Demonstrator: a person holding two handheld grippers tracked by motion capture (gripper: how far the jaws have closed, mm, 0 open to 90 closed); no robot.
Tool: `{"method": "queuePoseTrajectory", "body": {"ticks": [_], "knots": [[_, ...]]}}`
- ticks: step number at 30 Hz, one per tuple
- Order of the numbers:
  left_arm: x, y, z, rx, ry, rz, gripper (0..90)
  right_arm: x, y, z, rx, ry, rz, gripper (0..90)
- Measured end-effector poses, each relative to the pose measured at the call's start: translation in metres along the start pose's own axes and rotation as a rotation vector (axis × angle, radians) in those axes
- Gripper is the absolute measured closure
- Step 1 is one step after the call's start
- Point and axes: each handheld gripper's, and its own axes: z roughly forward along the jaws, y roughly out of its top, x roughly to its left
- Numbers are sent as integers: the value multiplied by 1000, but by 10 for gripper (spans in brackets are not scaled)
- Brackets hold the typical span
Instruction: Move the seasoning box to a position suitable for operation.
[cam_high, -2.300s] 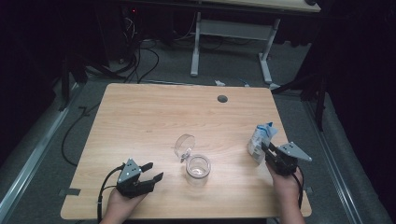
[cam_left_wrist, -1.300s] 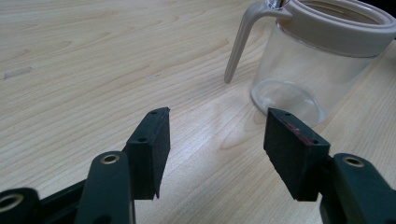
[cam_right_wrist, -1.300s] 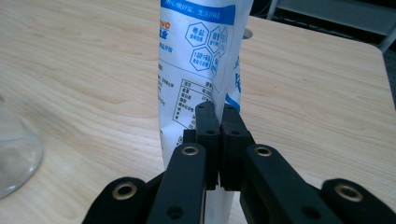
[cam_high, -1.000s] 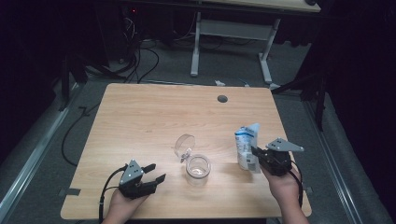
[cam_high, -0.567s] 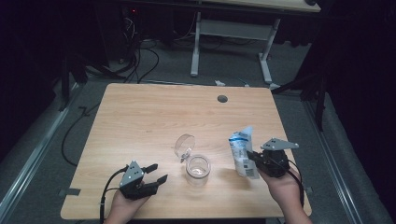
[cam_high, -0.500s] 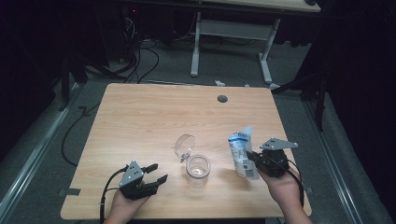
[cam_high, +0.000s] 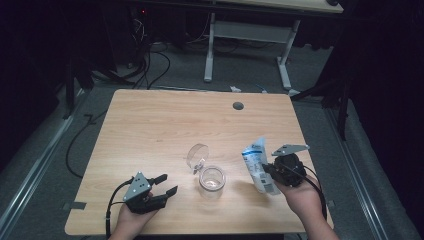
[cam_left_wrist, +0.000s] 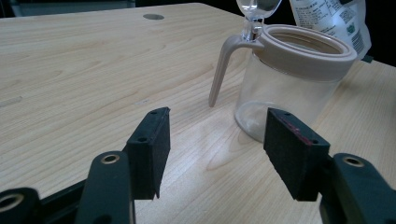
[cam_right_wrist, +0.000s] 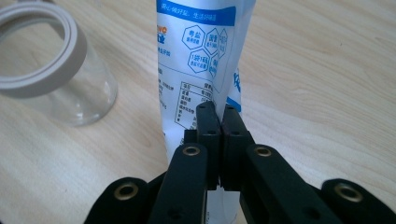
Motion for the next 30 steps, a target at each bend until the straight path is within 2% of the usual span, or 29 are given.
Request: {"method": "queuePoseTrajectory", "body": {"ticks": [5,12,19,28,30], "knots": [[-3,1,-1,-3,-1,17,415,3,4,-3,79,3,-28,898],[-5,1,2,7,-4,24,416,6,11,-6,155,15,-63,900],[-7,0,4,17,-6,39,415,7,16,-3,221,36,-72,900],[-13,0,6,21,-19,54,413,13,24,1,294,40,-131,900],[-14,0,7,23,-23,58,413,14,25,1,312,43,-122,900]]}}
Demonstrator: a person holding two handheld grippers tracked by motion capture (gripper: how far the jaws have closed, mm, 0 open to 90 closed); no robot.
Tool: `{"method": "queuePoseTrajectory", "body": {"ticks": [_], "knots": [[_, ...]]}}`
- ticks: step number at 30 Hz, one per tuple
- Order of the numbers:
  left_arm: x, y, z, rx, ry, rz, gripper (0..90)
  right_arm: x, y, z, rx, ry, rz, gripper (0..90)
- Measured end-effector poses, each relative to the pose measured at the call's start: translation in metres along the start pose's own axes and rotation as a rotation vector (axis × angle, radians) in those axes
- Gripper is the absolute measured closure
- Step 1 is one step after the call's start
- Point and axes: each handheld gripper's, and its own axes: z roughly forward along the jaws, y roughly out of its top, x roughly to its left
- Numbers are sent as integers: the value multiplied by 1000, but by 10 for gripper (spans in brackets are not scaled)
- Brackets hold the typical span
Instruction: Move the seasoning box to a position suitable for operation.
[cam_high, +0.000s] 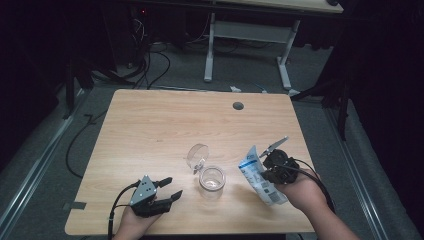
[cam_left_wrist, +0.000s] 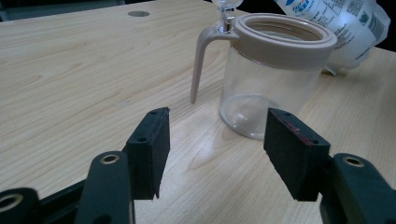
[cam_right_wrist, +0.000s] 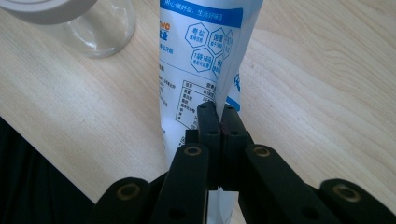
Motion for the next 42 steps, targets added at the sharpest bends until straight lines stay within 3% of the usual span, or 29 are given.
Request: {"method": "queuePoseTrajectory", "body": {"ticks": [23,32,42], "knots": [[-8,0,3,2,-37,10,408,7,12,-11,160,28,-48,900],[-20,-1,7,-12,-57,51,404,10,15,-22,246,31,-48,900],[-46,-4,20,-20,-110,75,371,22,26,-37,214,33,-70,900]]}}
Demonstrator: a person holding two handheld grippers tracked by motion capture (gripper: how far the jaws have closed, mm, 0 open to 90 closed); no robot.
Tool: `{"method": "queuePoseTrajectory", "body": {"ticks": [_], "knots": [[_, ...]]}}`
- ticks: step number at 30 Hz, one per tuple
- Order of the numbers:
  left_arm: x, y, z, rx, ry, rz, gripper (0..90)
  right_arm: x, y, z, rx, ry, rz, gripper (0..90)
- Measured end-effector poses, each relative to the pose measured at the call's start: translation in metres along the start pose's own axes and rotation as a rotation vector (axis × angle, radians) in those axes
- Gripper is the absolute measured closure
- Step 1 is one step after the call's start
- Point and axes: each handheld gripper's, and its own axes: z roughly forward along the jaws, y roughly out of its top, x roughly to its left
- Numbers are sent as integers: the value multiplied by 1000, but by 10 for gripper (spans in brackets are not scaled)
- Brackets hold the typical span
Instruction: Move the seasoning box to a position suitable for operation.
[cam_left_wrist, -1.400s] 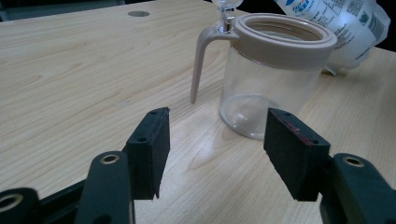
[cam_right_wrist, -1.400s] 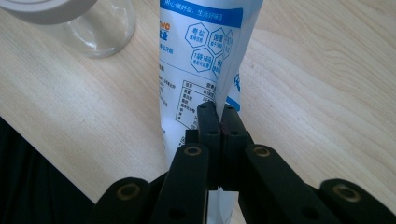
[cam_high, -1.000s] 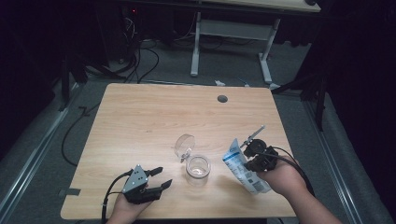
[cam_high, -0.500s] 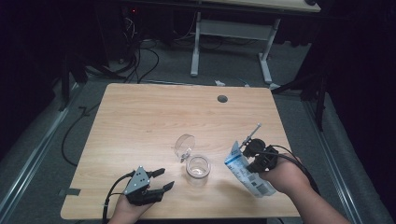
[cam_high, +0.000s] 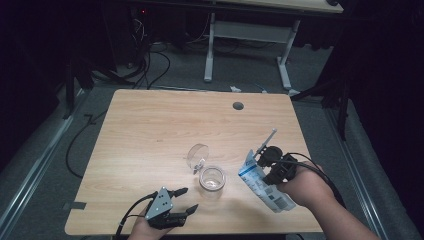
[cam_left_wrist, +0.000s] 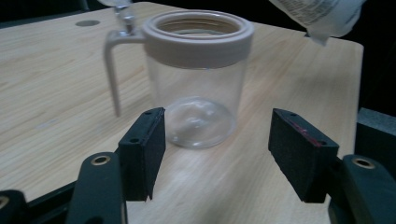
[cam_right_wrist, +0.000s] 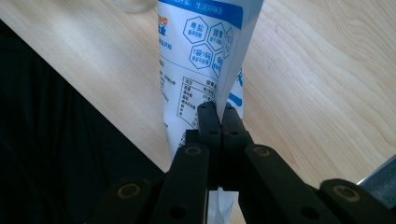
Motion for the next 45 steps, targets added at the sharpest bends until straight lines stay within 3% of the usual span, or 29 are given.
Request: {"method": "queuePoseTrajectory", "body": {"ticks": [6,14,23,31,37,45], "knots": [[-11,2,7,-2,-39,-2,370,9,7,-1,-12,16,8,900],[-30,8,23,-14,-61,40,348,17,14,0,6,14,-37,900],[-53,19,48,-3,-140,78,335,23,18,-5,15,11,-32,900],[-61,21,61,-4,-150,90,336,32,26,-4,29,2,-61,900],[-64,25,66,-16,-141,86,328,41,34,-7,9,10,-64,900],[-69,26,85,-13,-143,84,302,53,42,-13,7,3,-78,900]]}}
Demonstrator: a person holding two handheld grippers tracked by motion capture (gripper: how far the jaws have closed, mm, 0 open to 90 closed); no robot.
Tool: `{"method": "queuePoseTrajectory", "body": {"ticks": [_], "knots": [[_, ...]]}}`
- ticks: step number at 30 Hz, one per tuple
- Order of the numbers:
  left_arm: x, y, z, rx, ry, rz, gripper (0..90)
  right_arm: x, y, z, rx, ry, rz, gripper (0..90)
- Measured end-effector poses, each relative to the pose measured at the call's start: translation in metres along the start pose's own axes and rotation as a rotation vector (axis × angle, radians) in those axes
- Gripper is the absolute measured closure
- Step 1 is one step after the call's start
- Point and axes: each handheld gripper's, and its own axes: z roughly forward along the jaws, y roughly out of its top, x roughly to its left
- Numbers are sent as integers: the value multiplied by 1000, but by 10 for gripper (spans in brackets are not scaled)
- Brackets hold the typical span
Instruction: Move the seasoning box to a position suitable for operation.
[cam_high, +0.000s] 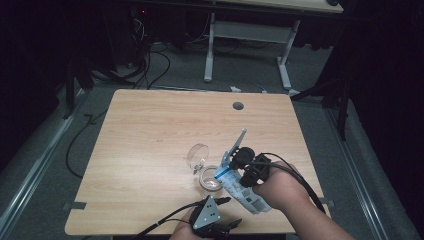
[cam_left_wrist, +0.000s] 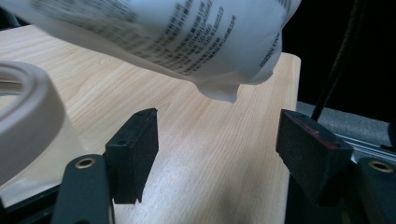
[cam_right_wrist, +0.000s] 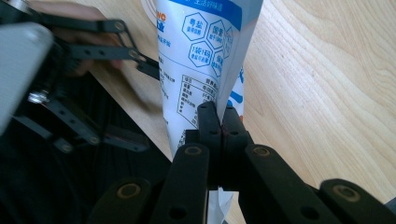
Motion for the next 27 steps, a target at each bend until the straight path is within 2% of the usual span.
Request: {"method": "queuePoseTrajectory", "body": {"ticks": [4,10,15,18,21,23,27], "knots": [[0,-1,7,17,7,-13,295,4,3,-1,-4,4,-1,900],[0,5,10,7,9,-32,280,8,8,-3,-15,8,-3,900],[1,10,12,-9,43,-52,263,13,14,-6,-30,12,-7,900],[0,13,13,-14,69,-60,222,15,16,-6,-40,17,-12,900],[-1,15,13,-18,69,-64,242,16,16,-6,-43,22,-16,900],[-3,15,13,-16,74,-56,306,16,16,-6,-45,20,-17,900],[-5,16,11,-3,67,-59,360,15,15,-6,-44,13,-9,900]]}}
